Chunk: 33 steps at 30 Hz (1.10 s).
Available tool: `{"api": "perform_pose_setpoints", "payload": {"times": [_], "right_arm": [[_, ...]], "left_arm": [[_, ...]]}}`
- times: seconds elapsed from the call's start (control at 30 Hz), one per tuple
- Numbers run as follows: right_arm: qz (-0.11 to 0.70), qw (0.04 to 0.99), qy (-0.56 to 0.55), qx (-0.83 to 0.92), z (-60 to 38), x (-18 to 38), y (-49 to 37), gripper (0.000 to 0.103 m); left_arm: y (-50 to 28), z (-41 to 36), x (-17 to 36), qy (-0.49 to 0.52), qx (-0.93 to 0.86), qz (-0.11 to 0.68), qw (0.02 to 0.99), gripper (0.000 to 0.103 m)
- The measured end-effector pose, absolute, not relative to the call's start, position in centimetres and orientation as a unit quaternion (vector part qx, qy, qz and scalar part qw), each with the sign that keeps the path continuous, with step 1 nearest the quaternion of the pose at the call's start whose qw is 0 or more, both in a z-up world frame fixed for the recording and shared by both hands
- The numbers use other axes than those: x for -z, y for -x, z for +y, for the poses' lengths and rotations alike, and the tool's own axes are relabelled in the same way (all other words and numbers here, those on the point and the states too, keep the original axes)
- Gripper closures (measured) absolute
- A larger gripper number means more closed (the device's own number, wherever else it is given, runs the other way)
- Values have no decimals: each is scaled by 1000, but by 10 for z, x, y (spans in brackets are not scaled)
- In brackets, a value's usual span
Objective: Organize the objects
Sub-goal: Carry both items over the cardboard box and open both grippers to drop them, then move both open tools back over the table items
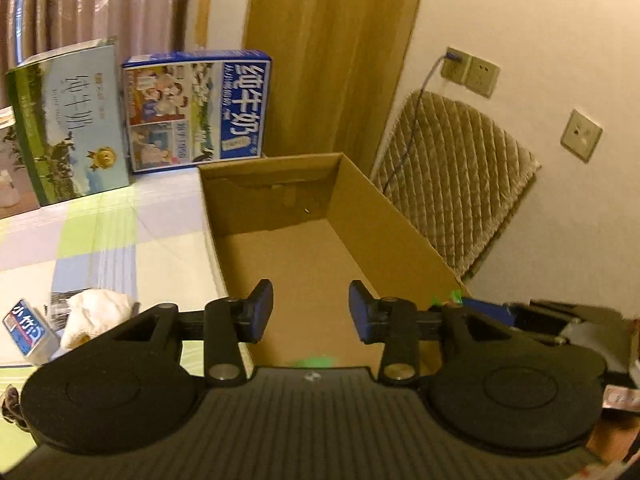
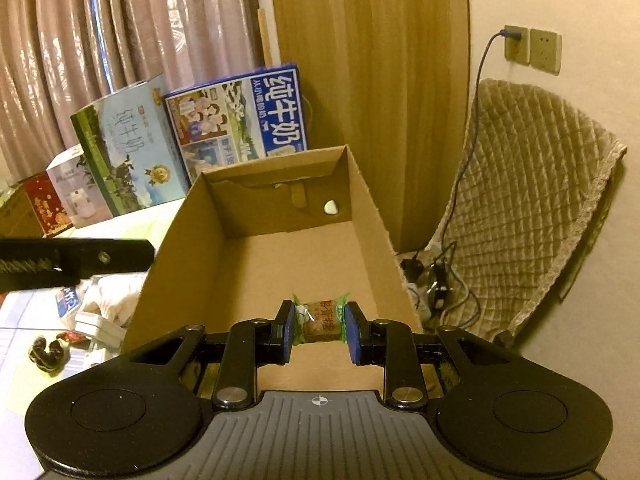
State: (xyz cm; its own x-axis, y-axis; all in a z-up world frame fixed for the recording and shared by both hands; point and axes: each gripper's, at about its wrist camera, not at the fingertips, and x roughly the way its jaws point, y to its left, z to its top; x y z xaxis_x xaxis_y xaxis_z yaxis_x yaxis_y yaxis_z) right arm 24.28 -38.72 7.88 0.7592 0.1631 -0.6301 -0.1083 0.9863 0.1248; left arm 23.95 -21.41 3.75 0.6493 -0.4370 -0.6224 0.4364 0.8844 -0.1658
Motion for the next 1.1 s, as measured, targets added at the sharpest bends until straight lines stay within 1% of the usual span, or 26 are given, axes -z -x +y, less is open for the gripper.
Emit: {"api": "perform_pose_setpoints", "payload": {"times": [0.07, 0.1, 0.13, 0.17, 0.2, 0.33, 0.47, 0.53, 0.57, 0.67, 0.73, 0.8, 0.9, 1.03, 1.1], "right_arm": [[339, 936, -48, -84, -386, -78, -245, 79], [337, 936, -51, -90, -385, -78, -246, 70], [333, 937, -53, -94, -383, -79, -246, 64], [327, 938, -54, -95, -383, -80, -246, 51], [322, 940, -59, -93, -384, -82, -245, 44], [309, 944, -81, -87, -390, -91, -236, 42], [301, 945, -91, -86, -390, -101, -219, 41], [296, 946, -93, -90, -387, -109, -209, 40], [293, 947, -94, -94, -385, -113, -204, 39], [283, 948, -95, -108, -372, -127, -185, 34], [277, 948, -95, -120, -360, -134, -174, 31], [270, 948, -97, -135, -345, -141, -162, 26], [268, 945, -96, -159, -322, -146, -145, 22], [274, 940, -82, -187, -292, -142, -128, 18], [284, 935, -80, -197, -282, -136, -122, 18]], "left_arm": [[-240, -206, -40, 5, 233, 345, 909, 67], [-239, -201, -40, 5, 229, 346, 910, 67], [-238, -197, -42, 6, 226, 346, 911, 67], [-236, -192, -42, 7, 223, 346, 911, 67], [-234, -186, -42, 8, 219, 348, 912, 64], [-222, -163, -39, 10, 196, 354, 914, 55], [-206, -136, -37, 18, 174, 359, 917, 52], [-196, -121, -39, 19, 163, 356, 920, 46], [-191, -114, -40, 22, 158, 355, 921, 46], [-174, -90, -42, 32, 140, 354, 924, 40], [-162, -72, -45, 38, 124, 352, 927, 32], [-151, -54, -47, 38, 107, 351, 929, 28], [-135, -26, -50, 41, 78, 353, 931, 25], [-116, 8, -53, 44, 45, 349, 935, 16], [-108, 22, -52, 46, 33, 347, 936, 10]]}}
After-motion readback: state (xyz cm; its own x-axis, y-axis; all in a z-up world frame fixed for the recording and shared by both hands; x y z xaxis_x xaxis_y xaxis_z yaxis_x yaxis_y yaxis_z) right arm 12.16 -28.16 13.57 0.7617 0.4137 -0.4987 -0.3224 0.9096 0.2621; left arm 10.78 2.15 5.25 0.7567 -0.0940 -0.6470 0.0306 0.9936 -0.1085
